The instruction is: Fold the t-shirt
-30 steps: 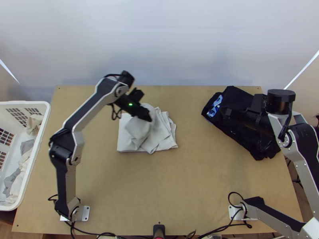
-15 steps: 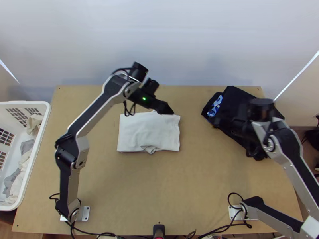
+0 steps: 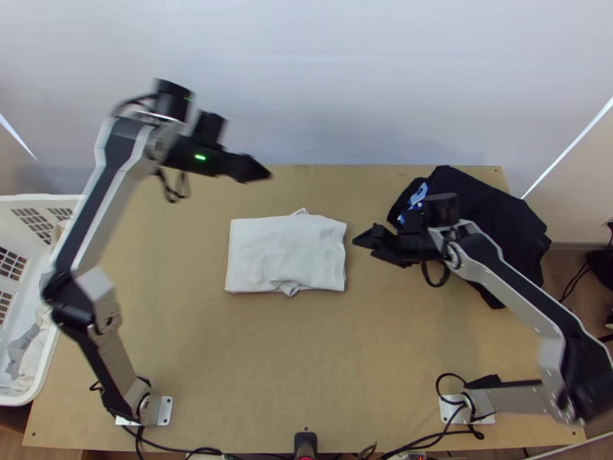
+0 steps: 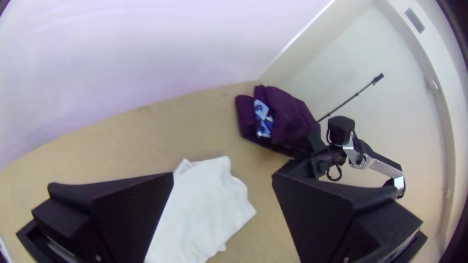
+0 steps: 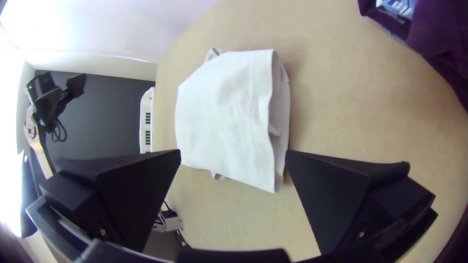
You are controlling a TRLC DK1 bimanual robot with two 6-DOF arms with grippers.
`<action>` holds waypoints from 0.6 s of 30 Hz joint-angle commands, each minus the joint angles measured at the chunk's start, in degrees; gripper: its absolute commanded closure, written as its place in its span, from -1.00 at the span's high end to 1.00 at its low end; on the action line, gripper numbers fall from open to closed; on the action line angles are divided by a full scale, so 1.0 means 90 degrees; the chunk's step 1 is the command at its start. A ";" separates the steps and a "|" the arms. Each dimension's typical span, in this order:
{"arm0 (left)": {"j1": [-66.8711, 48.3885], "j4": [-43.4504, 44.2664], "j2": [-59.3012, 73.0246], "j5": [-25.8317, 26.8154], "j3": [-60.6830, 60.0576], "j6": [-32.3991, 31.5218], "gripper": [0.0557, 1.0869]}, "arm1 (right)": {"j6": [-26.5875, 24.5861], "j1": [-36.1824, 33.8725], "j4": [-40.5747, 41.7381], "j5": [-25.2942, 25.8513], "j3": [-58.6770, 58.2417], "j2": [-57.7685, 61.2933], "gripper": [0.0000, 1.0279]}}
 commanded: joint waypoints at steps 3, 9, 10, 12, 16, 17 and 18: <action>0.1849 -0.0230 -0.1002 -0.1239 0.0115 0.0441 0.91 | 0.0088 0.0046 0.1025 -0.0265 -0.0160 0.1575 0.93; 0.3030 -0.0377 -0.1353 -0.1474 0.0066 0.0402 0.91 | 0.0030 0.0222 0.1660 0.0067 -0.0297 0.1956 0.93; 0.3138 -0.0435 -0.1382 -0.1474 0.0056 0.0402 0.91 | 0.0030 0.0290 0.1669 0.0126 -0.0238 0.2053 0.93; 0.3333 -0.0465 -0.1451 -0.1474 0.0027 0.0402 0.91 | 0.0030 0.0437 0.1786 0.0185 -0.0190 0.2190 0.93; 0.3460 -0.0513 -0.1607 -0.1474 -0.0119 0.0402 0.91 | 0.0059 0.0769 0.1865 0.0312 0.0045 0.2473 0.93; 0.3489 -0.0523 -0.1627 -0.1484 -0.0158 0.0402 0.91 | 0.0069 0.0837 0.1865 0.0351 0.0133 0.2542 0.93; 0.3509 -0.0523 -0.1656 -0.1484 -0.0168 0.0402 0.91 | 0.0078 0.0906 0.1865 0.0370 0.0230 0.2610 0.93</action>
